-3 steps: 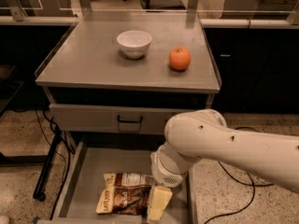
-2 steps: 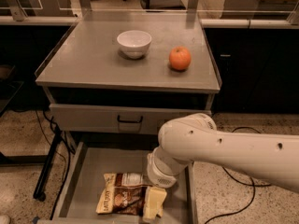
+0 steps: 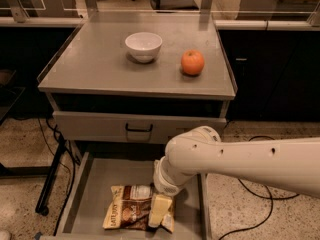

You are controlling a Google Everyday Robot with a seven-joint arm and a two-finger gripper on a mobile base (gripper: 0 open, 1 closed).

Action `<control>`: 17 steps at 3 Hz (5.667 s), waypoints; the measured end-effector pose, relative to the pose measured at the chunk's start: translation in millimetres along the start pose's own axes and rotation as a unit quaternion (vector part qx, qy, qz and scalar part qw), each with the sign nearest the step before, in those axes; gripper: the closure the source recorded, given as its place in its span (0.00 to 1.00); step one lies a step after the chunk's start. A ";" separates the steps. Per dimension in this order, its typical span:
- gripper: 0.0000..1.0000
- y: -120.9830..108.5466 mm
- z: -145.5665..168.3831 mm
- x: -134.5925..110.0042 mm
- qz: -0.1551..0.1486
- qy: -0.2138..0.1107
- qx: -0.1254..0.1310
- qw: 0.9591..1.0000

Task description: Pick brown chip bag from middle drawer and place on counter

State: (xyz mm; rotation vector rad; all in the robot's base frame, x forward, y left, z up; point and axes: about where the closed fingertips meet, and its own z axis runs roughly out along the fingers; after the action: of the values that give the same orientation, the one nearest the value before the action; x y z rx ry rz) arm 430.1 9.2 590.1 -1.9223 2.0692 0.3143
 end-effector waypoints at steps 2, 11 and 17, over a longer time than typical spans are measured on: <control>0.00 -15.1 82.5 -15.5 0.010 -0.021 -0.049 0.999; 0.00 -33.2 189.3 21.9 0.041 -0.065 -0.090 0.993; 0.41 -18.1 228.0 39.0 0.052 -0.057 -0.120 0.990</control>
Offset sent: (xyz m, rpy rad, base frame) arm 0.0268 0.0511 -0.0851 0.0607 0.1144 0.0205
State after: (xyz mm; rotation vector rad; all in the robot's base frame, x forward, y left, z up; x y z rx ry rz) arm 461.4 52.9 364.5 -1.8778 2.1413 0.7109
